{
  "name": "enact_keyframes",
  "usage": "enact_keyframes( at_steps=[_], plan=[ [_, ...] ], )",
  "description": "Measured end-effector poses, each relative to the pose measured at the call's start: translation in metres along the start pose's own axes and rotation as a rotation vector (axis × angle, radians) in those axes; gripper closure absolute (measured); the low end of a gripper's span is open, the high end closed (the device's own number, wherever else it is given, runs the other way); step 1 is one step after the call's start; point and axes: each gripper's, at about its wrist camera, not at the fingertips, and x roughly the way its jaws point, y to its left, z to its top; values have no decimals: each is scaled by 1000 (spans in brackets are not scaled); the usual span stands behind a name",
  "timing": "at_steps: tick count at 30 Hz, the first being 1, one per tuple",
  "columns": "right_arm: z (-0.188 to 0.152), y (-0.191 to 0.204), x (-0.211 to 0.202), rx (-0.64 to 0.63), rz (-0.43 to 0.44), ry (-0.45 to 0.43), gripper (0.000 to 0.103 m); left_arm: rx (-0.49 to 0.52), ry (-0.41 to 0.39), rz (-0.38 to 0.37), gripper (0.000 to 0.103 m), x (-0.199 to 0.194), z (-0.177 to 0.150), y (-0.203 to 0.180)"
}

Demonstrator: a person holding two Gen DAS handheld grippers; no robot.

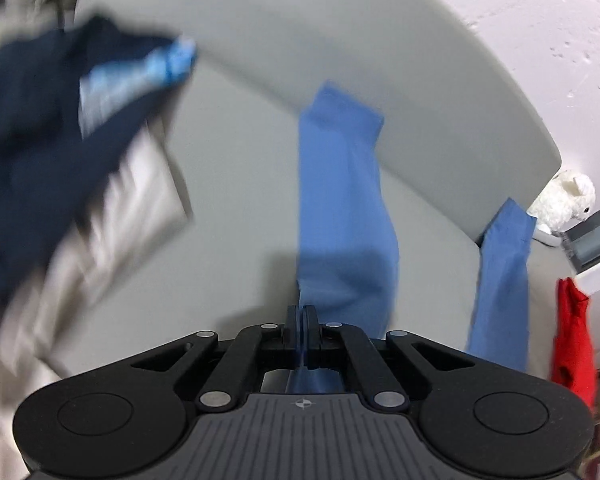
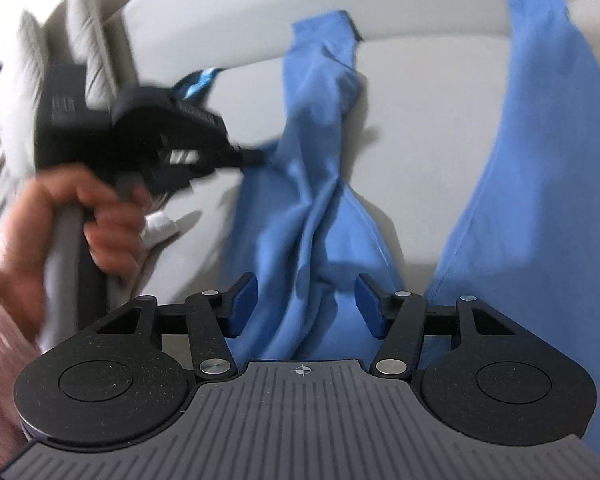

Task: Fold clothes

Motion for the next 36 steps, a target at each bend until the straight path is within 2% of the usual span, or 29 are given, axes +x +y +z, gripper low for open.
enact_keyframes(
  at_steps=[2,4,6,9,12,15,17,19,22,25,26,27,28,29,31,33,35,36],
  plan=[
    [-3,10,8,-96,-75,43,42,68,6,96,103,-2,2,3],
    [-6,14,16,-135,-96,75,42,107,20,158,103,-2,1,8],
    [-7,16,19,-155,-110,86,42,122,26,173,103,-2,-2,17],
    [-5,17,15,-164,-113,70,41,120,-16,114,103,-8,-1,19],
    [-4,9,4,-152,-123,45,41,157,-59,107,103,-6,2,13],
    [-4,-8,-2,-115,-135,39,41,276,-148,213,103,-3,0,-10],
    [-4,-13,-3,-99,-139,40,41,395,-209,293,103,-8,-4,-29],
    [-3,-17,-1,-85,-141,42,41,451,-116,320,103,1,-7,-35],
    [-3,-18,10,-84,-151,64,40,408,21,351,99,26,-11,-14],
    [-5,-14,18,-103,-172,79,38,313,72,357,85,26,-6,5],
    [-4,-14,17,-110,-169,79,38,266,67,320,78,18,-1,9],
    [-2,-14,16,-109,-162,77,38,210,33,247,70,4,8,13],
    [0,-14,15,-105,-151,74,38,154,-12,161,69,-12,17,16],
    [9,-15,12,-97,-112,51,38,123,-47,113,68,-20,23,18],
    [28,-15,10,-104,-95,-7,38,82,-123,51,69,-24,37,18],
    [53,-15,15,-117,-92,-72,39,89,-143,47,70,-11,50,15],
    [81,-14,27,-127,-91,-114,47,78,-158,102,72,1,61,11],
    [95,-13,33,-133,-90,-135,48,56,-179,120,71,3,63,11]
  ],
)
